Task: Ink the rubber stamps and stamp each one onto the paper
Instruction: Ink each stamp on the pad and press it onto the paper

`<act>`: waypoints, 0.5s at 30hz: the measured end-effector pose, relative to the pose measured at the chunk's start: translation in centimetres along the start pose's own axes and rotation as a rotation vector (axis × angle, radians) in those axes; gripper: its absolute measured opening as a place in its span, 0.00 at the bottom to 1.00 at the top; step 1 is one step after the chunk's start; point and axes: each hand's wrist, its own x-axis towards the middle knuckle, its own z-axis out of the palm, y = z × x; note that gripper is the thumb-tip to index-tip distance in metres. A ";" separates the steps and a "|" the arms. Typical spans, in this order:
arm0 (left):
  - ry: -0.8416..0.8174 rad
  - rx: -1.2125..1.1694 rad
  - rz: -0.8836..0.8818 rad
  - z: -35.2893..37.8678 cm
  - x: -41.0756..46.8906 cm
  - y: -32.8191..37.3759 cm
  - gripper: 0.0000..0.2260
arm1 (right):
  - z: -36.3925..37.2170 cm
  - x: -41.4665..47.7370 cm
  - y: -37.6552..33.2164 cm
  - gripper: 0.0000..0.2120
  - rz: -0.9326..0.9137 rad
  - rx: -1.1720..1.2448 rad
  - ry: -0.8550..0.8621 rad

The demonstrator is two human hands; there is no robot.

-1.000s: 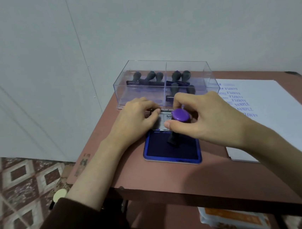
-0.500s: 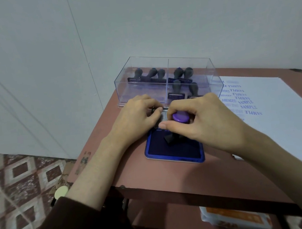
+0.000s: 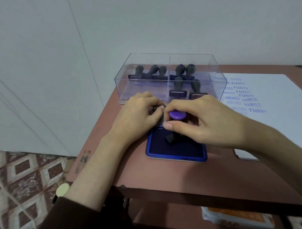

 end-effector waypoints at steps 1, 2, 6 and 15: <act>-0.003 0.005 0.003 0.0 0.0 0.0 0.11 | 0.1 0.0 0.1 0.04 -0.008 0.000 0.008; -0.007 0.009 0.004 0.0 0.0 0.0 0.11 | 0.2 0.0 0.1 0.03 -0.018 -0.001 0.021; -0.013 0.023 0.000 0.0 0.1 0.0 0.12 | 0.7 -0.4 -0.2 0.06 -0.052 -0.012 0.072; -0.022 0.027 -0.008 0.0 0.1 0.0 0.13 | 1.2 -0.7 -0.3 0.07 -0.062 0.005 0.116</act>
